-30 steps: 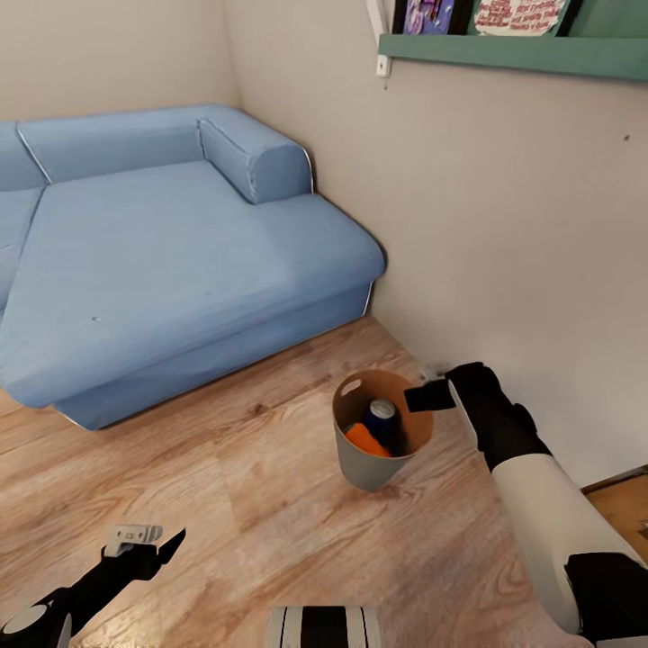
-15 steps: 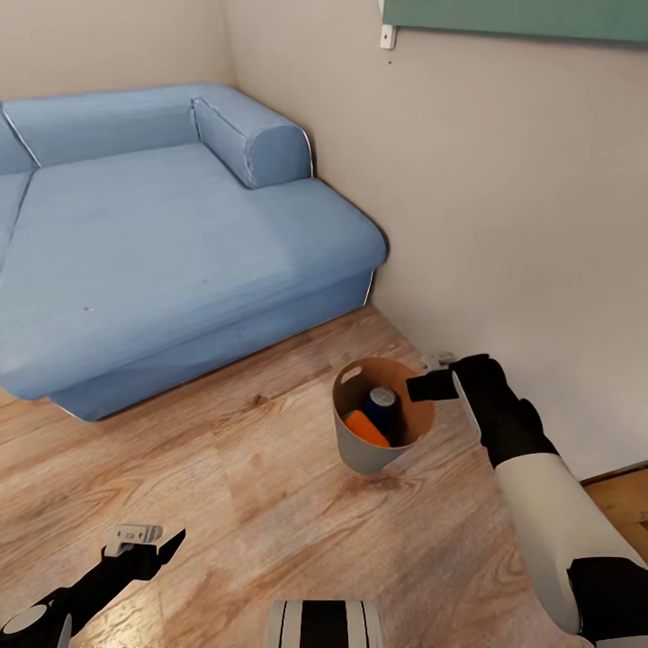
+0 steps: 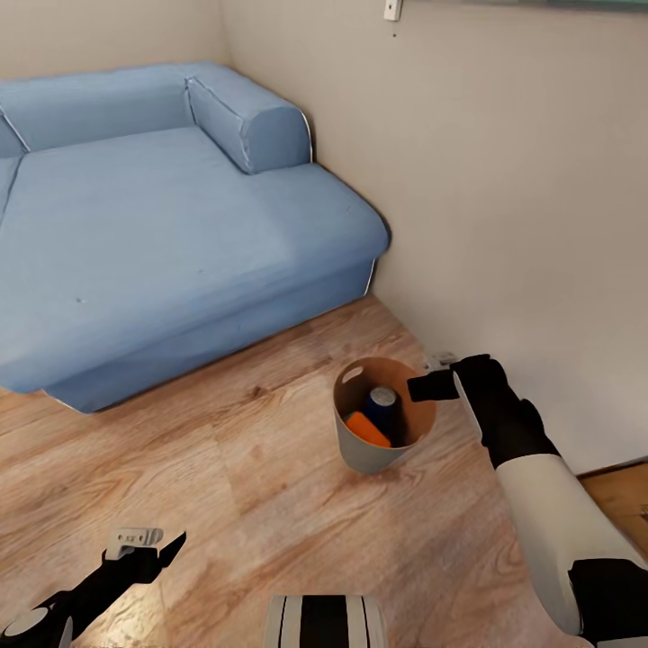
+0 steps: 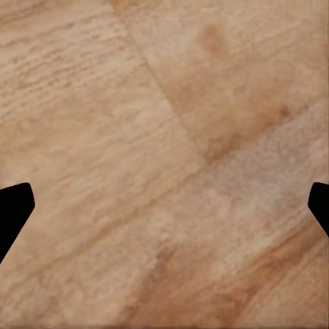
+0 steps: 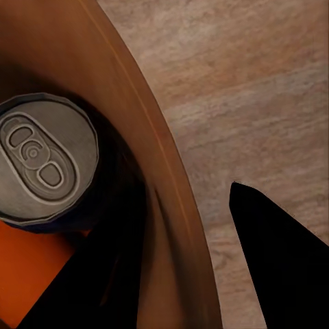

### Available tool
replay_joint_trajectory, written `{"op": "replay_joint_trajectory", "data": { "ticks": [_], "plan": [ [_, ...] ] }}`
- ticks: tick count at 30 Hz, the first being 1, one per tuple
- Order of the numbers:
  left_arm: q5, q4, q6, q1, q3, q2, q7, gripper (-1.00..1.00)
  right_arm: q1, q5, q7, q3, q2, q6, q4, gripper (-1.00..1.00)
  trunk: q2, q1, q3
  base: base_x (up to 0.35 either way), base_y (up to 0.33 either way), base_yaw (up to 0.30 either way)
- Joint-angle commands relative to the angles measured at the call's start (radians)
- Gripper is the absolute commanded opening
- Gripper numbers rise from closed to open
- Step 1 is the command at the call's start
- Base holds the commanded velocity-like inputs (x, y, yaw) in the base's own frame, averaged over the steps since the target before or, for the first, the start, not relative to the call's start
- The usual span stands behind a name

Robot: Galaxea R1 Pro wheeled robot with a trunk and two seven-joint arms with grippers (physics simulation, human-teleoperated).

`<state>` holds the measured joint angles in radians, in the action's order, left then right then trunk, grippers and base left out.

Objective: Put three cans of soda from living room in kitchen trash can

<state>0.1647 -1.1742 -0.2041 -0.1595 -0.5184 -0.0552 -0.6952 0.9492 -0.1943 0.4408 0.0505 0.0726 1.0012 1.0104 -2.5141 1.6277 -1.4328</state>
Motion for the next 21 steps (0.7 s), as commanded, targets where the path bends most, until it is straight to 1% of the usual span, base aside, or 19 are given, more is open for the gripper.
{"op": "replay_joint_trajectory", "data": {
  "ticks": [1, 7, 11, 15, 21],
  "plan": [
    [-0.001, 0.001, 0.000, 0.000, 0.000, 0.000, 0.000, 1.00, 0.000, 0.021, -0.001, 0.000, 0.000, 0.004, 0.000, -1.00, 0.000, 0.000, -0.004, 0.000, 0.000, 0.000],
    [-0.002, 0.002, 0.000, 0.000, 0.000, 0.000, -0.001, 1.00, 0.000, 0.021, -0.001, 0.000, 0.001, 0.004, 0.002, -1.00, 0.000, 0.000, -0.004, 0.000, 0.000, 0.000],
    [-0.002, 0.002, 0.000, 0.000, 0.000, 0.000, -0.001, 1.00, 0.001, 0.021, 0.000, -0.001, 0.001, 0.004, 0.009, -1.00, -0.001, 0.002, -0.019, 0.000, 0.000, 0.000],
    [-0.001, 0.002, 0.000, 0.000, 0.000, 0.000, -0.001, 1.00, 0.000, 0.021, 0.003, 0.000, 0.001, 0.007, 0.054, -1.00, -0.002, 0.004, -0.035, 0.000, 0.000, 0.000],
    [-0.001, 0.003, 0.000, 0.000, 0.001, 0.000, -0.001, 1.00, -0.014, 0.021, 0.004, -0.001, 0.001, 0.008, 0.106, -1.00, -0.002, 0.004, -0.035, 0.000, 0.000, 0.000]
  ]
}}
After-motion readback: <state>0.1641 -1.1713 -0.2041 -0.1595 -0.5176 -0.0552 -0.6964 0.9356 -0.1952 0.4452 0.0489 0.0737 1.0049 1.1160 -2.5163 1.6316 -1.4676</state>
